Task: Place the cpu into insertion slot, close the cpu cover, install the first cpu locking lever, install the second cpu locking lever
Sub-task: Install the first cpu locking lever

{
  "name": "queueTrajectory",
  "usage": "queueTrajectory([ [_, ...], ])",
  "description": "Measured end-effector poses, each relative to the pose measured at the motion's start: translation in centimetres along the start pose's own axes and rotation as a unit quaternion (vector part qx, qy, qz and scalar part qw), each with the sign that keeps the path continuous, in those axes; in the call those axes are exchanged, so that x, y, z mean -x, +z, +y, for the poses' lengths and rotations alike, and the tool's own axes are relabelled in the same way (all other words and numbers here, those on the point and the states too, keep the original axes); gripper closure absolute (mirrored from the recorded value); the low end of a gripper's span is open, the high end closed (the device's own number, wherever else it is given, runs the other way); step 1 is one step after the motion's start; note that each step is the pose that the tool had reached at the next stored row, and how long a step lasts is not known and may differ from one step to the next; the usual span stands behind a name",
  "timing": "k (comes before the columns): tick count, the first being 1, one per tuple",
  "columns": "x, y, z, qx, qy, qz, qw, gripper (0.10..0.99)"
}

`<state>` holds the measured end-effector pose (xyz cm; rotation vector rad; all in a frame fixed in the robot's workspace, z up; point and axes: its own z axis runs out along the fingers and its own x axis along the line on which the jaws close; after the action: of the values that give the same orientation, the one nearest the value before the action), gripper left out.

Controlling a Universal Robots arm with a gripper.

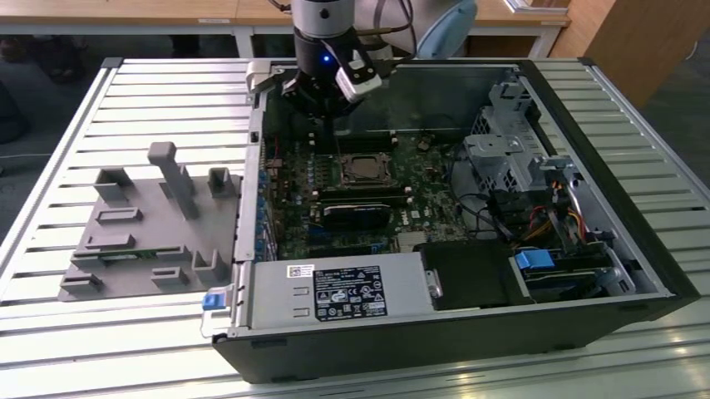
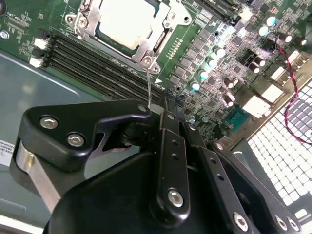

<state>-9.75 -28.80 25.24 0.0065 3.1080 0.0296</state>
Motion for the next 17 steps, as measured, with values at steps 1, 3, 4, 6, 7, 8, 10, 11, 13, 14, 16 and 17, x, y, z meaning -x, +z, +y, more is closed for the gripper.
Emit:
queueTrajectory([
  [1,0.07,0.01,0.01,0.0000,0.000,0.0000,1.0000,0.980],
  [3,0.34,0.01,0.03,0.0000,0.000,0.0000,1.0000,0.980],
  [4,0.51,0.02,0.04,0.0000,0.000,0.0000,1.0000,0.980],
  [6,1.06,0.05,0.06,0.0000,0.000,0.0000,1.0000,0.980],
  [7,1.39,0.07,0.08,0.0000,0.000,0.0000,1.0000,0.980],
  [8,1.77,0.10,0.09,0.0000,0.000,0.0002,1.0000,0.980],
  [10,2.62,0.20,0.12,0.0000,0.000,0.0005,1.0000,0.980],
  [11,3.07,0.26,0.13,0.0000,0.000,0.0007,1.0000,0.980],
  [13,3.64,0.35,0.14,0.0000,0.000,0.0010,1.0000,0.980],
  [14,3.66,0.38,0.14,0.0001,0.000,0.0009,1.0000,0.980],
  [16,3.66,0.48,0.13,0.0027,0.000,0.0011,1.0000,0.980],
  [17,3.66,0.53,0.13,0.0082,0.000,0.0010,1.0000,0.980],
])
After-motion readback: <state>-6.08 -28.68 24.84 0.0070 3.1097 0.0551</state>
